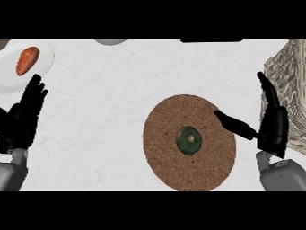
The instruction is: Pick the squash from the placemat and place it in the basket
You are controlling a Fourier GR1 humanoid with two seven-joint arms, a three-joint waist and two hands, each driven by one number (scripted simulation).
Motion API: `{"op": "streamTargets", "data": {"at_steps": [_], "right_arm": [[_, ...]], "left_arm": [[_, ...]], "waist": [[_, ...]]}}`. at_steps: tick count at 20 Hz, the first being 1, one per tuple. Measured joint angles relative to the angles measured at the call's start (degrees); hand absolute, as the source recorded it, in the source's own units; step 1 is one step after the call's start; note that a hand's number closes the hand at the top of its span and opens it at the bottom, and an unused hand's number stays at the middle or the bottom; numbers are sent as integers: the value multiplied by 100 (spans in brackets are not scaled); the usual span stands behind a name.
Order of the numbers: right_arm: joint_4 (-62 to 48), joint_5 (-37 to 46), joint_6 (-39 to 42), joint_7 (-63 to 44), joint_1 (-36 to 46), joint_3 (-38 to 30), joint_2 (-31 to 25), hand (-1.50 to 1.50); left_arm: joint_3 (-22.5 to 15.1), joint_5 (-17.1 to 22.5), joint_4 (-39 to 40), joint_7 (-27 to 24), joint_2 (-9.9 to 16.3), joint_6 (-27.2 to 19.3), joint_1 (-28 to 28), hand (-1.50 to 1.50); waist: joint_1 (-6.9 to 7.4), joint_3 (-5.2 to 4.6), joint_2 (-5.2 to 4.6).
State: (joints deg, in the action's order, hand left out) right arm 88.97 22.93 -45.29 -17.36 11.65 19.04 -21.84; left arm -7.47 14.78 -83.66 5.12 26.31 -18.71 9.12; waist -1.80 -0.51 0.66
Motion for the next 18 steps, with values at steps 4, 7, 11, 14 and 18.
{"op": "streamTargets", "data": {"at_steps": [4, 7, 11, 14, 18], "right_arm": [[178, 269, 1084, -1154, -140, 378, -538, -150], [585, 162, 2052, -2011, -159, 634, -914, -150], [1682, -97, 3126, -3333, -87, 824, -1289, -150], [2608, -340, 3691, -4215, 35, 772, -1476, -150], [3188, -359, 3996, -4718, 172, 710, -1337, -150]], "left_arm": [[20, -15, -5, 60, 22, -23, 4, 0], [40, -2, -15, 120, 61, 6, 26, 0], [48, 6, -25, 112, 40, 39, -19, 0], [32, -33, -45, 131, 3, 44, 15, 0], [84, -50, 31, 95, -73, 164, 86, 0]], "waist": [[-30, -21, 27], [-36, -19, 36], [-27, -1, 37], [11, 15, 14], [97, 31, -26]]}}
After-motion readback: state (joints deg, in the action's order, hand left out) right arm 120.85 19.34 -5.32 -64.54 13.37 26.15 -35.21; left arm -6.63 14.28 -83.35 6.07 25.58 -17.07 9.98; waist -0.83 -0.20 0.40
